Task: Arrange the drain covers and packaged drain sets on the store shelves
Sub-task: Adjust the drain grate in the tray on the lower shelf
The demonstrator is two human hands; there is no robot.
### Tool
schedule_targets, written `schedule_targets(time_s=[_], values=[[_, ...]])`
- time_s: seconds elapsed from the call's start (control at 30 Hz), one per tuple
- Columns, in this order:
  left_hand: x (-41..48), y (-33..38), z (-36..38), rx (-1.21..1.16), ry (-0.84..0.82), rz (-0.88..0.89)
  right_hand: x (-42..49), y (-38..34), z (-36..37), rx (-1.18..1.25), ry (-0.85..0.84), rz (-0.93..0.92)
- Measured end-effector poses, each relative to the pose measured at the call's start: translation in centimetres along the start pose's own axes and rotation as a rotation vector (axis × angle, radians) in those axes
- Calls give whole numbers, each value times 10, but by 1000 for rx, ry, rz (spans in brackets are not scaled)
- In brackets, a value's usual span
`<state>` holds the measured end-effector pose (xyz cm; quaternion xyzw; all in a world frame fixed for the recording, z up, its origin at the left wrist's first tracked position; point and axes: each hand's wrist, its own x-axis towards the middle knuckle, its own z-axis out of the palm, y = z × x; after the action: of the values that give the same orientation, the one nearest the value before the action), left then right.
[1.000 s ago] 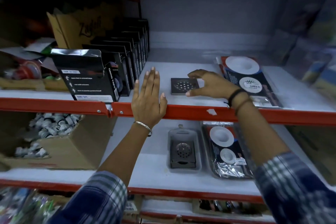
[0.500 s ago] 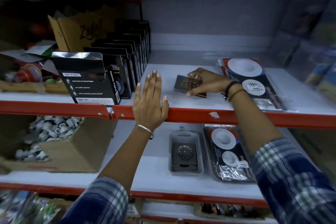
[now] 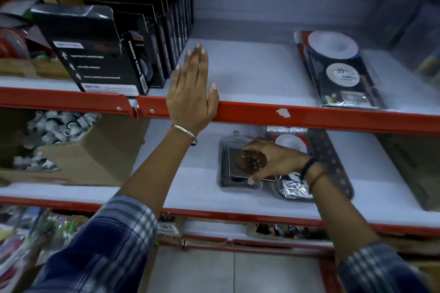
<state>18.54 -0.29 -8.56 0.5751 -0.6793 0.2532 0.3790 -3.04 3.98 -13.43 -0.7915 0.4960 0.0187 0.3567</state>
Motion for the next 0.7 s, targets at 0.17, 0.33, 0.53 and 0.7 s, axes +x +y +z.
schedule_targets(time_s=[0.17, 0.33, 0.53, 0.7], values=[[0, -1, 3, 3, 45, 20, 65, 24, 37, -84, -34, 128], [-1, -2, 4, 15, 75, 38, 104, 45, 68, -260, -110, 211], [0, -2, 5, 12, 93, 42, 103, 48, 78, -168, -84, 238], [-2, -1, 1, -6, 49, 24, 44, 13, 44, 139, 136, 60]])
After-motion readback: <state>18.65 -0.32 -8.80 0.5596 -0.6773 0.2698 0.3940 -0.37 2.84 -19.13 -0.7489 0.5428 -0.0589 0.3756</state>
